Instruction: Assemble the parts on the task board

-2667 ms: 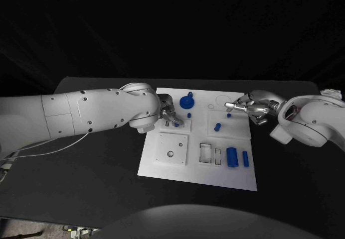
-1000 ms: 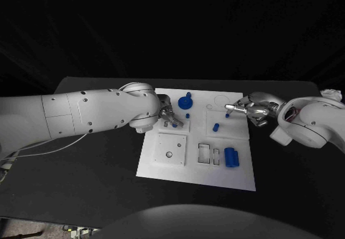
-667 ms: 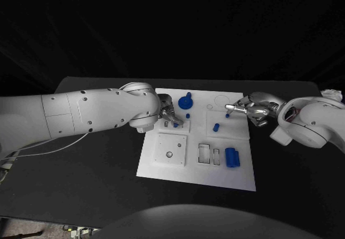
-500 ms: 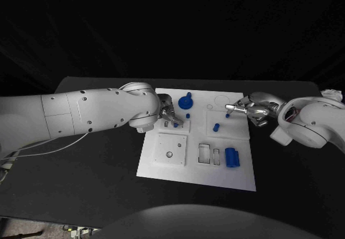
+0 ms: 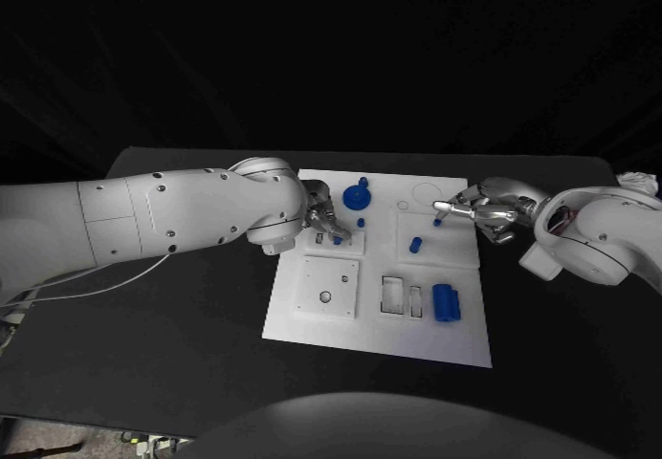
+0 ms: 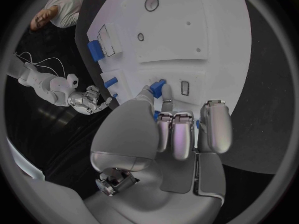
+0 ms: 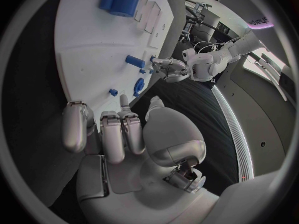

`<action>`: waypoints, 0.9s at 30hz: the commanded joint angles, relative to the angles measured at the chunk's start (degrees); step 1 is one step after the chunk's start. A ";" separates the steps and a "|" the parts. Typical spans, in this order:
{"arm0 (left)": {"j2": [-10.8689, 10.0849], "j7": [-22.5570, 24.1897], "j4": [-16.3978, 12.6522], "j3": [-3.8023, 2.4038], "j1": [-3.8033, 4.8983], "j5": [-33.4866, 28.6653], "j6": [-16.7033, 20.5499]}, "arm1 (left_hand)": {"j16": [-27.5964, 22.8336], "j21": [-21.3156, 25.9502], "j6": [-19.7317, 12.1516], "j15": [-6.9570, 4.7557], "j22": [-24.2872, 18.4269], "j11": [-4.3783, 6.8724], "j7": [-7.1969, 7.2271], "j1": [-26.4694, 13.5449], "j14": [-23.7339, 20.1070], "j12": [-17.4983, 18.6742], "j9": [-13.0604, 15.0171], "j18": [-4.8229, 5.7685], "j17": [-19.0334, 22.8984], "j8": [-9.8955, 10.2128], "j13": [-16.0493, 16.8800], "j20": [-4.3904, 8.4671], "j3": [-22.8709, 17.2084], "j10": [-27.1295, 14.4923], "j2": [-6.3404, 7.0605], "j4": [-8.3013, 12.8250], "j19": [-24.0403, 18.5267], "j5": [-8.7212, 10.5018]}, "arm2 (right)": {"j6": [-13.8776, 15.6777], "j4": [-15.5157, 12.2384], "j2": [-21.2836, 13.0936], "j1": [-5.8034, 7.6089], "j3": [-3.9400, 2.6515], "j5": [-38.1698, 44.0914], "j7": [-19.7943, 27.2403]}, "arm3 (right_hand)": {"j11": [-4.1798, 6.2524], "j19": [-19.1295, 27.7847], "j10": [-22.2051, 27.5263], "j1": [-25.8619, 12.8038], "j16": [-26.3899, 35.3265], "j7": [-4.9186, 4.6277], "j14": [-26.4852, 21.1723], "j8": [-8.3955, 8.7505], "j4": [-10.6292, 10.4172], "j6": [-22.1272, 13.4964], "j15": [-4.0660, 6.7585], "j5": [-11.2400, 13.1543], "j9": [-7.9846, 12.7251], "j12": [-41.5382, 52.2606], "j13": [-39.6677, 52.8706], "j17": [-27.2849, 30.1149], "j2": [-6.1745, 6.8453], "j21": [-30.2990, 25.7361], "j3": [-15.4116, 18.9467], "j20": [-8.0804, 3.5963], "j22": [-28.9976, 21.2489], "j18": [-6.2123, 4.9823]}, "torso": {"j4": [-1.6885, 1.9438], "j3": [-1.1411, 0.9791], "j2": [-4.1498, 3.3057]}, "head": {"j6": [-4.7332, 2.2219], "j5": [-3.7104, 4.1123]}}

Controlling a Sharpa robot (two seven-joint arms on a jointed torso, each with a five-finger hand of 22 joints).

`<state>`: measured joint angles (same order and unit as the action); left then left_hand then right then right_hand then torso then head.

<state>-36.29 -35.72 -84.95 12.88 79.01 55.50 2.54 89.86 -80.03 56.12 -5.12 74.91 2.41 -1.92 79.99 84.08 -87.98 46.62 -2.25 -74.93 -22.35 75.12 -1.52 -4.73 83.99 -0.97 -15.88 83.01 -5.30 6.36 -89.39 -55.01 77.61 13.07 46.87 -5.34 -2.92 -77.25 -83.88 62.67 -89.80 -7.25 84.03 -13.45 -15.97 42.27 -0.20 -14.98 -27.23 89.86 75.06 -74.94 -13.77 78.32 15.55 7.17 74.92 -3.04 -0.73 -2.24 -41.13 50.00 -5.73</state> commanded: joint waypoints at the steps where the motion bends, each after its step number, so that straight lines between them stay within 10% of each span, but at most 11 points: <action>1: -0.17 -0.18 -0.14 0.21 -0.23 -0.48 -0.80 | 0.14 0.38 0.77 0.05 9.19 0.28 0.70 2.01 5.92 0.17 -0.08 -0.58 -15.07 0.15 13.18 0.03 -2.17 4.80 -0.86 1.49 -0.02 0.35 | -0.95 -0.06 -0.01 -0.07 0.01 0.14 0.10 | -0.36 0.35 -6.12 0.51 -0.20 -0.39 5.97 0.34 0.01 0.00 -0.57 0.23 -0.06 0.14 14.94 -15.06 0.07 -0.20 0.20 0.08 10.19 -0.62 | 0.02 0.00 -0.01 | 0.00 -0.06; 27: -0.85 0.76 -0.64 0.22 -0.23 -1.05 0.83 | 0.14 0.59 0.60 0.04 9.39 0.23 0.54 4.39 5.92 0.36 -0.58 -0.58 -15.07 0.19 13.04 0.10 -6.91 4.69 0.23 1.95 -0.04 2.38 | -1.07 0.07 -0.05 -0.53 0.01 0.14 -0.05 | -0.36 0.48 -6.12 0.75 -0.20 -0.38 5.97 0.42 0.12 -0.06 -0.58 0.05 -0.05 0.14 14.94 -15.06 -0.03 -0.35 0.13 0.09 10.14 -0.66 | -0.02 0.01 -0.01 | 0.00 -0.31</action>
<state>-37.09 -34.91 -85.48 13.06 78.83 54.82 3.14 89.86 -79.54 56.09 -5.12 74.91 2.37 -1.95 82.63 84.08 -87.81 45.83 -2.25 -74.92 -21.90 74.99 -1.52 -7.47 83.95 0.45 -17.84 83.01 -2.95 6.27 -89.32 -55.09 77.14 13.07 46.87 -5.43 -2.92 -77.26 -83.88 62.67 -89.80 -7.25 83.81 -13.22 -15.97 42.27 -0.41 -14.98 -27.21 89.86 75.08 -74.92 -13.77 78.33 15.55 7.17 74.91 -3.04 -0.72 -2.24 -41.12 50.00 -6.00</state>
